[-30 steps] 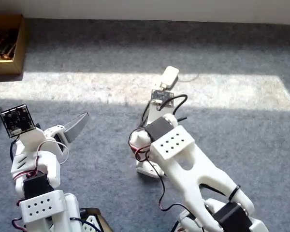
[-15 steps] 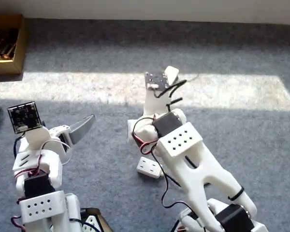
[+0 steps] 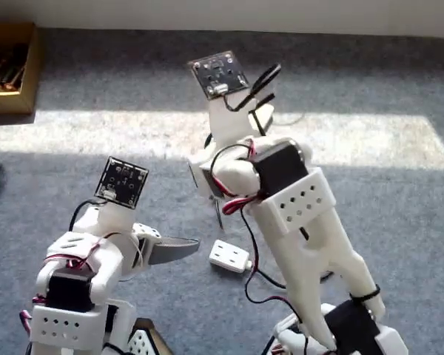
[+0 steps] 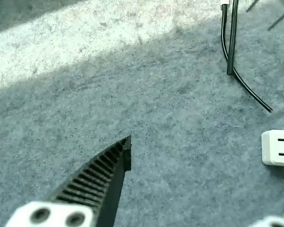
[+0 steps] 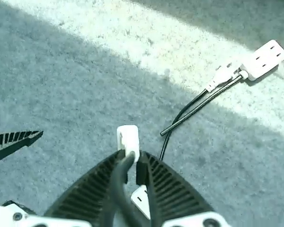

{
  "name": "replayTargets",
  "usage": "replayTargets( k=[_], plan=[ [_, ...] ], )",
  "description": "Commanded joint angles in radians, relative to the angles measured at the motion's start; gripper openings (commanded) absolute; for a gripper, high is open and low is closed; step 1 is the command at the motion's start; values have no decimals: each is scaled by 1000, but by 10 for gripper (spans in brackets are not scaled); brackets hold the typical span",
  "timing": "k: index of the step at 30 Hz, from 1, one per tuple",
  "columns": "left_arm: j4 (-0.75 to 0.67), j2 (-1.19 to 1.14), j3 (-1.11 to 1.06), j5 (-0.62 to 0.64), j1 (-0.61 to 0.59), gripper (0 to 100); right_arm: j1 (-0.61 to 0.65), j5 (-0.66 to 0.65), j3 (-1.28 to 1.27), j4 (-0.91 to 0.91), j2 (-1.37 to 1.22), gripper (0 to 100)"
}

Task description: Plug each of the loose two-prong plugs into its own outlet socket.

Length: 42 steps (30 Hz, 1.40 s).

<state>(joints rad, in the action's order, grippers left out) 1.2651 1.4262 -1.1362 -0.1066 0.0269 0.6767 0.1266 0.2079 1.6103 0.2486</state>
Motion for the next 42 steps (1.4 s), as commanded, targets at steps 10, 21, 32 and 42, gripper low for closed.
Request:
replayTargets(
  k=[10, 21, 32, 42],
  plan=[
    [-325, 1, -108, 0, 16, 528, 170, -8, 186, 153, -74, 5],
    [-396, 1, -108, 0, -79, 528, 165, -35, 31, 153, -71, 5],
    [-396, 1, -113, -2, -82, 528, 163, -37, 24, 153, -71, 5],
    [-394, 2, -202, 46, -349, 528, -76, -339, -128, -10, -174, 9]
  ],
)
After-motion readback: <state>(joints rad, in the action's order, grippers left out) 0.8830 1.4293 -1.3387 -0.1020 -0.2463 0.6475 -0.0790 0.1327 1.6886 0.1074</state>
